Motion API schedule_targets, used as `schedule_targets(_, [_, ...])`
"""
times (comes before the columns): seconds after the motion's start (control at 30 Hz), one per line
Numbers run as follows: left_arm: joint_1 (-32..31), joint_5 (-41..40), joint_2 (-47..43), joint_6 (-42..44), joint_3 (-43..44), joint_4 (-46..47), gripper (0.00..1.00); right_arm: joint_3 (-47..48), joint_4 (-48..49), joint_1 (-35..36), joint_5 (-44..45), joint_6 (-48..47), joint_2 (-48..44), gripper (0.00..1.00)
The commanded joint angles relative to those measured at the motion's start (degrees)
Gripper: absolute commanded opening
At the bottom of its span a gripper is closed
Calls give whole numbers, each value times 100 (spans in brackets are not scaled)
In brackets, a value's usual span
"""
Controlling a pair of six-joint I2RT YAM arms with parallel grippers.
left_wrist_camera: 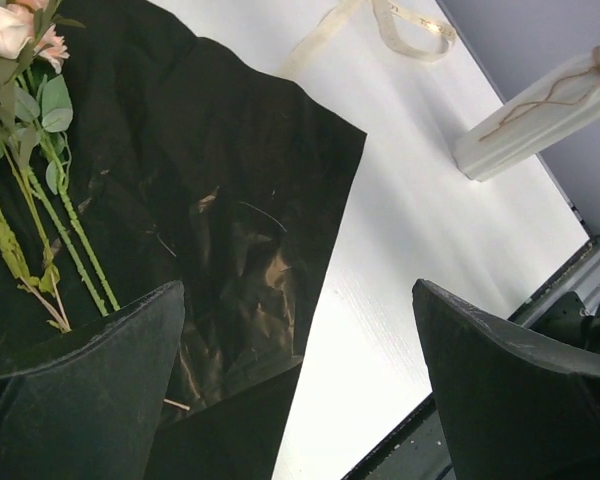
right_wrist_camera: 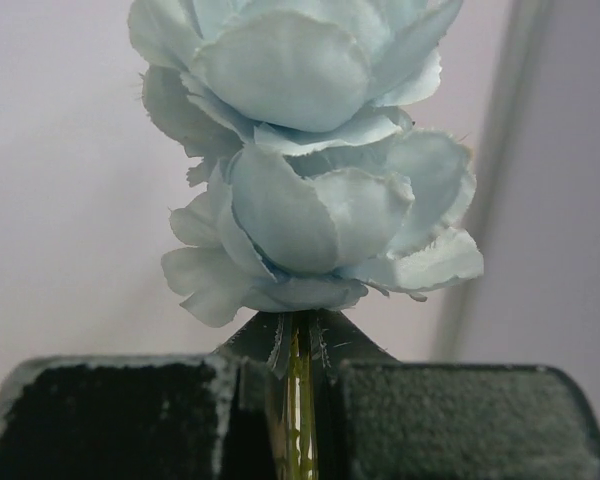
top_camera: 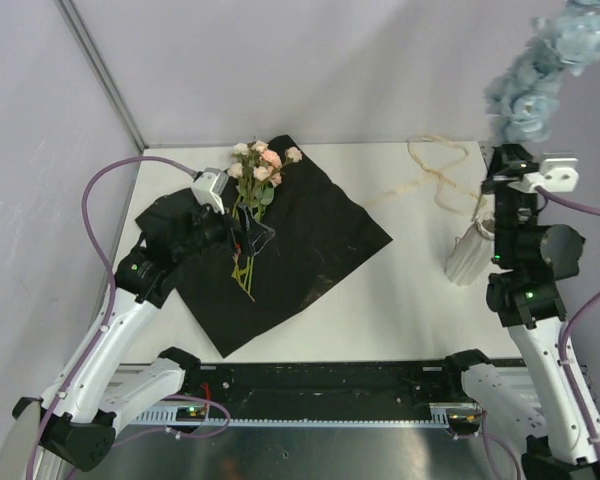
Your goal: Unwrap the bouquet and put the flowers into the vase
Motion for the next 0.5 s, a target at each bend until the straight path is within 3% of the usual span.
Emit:
schedule_targets(0.0, [-36, -404, -24, 143, 12, -19, 100, 275, -69, -1153, -599, -86, -165, 0])
schedule_targets(0.2, [-23, -746, 5, 179, 40, -110, 100, 437, 11, -2614, -1286, 843, -53, 0])
schedule_targets(0.47, [-29, -848, 22, 191, 43, -151, 100, 301, -351, -2983, -1539, 1489, 105, 0])
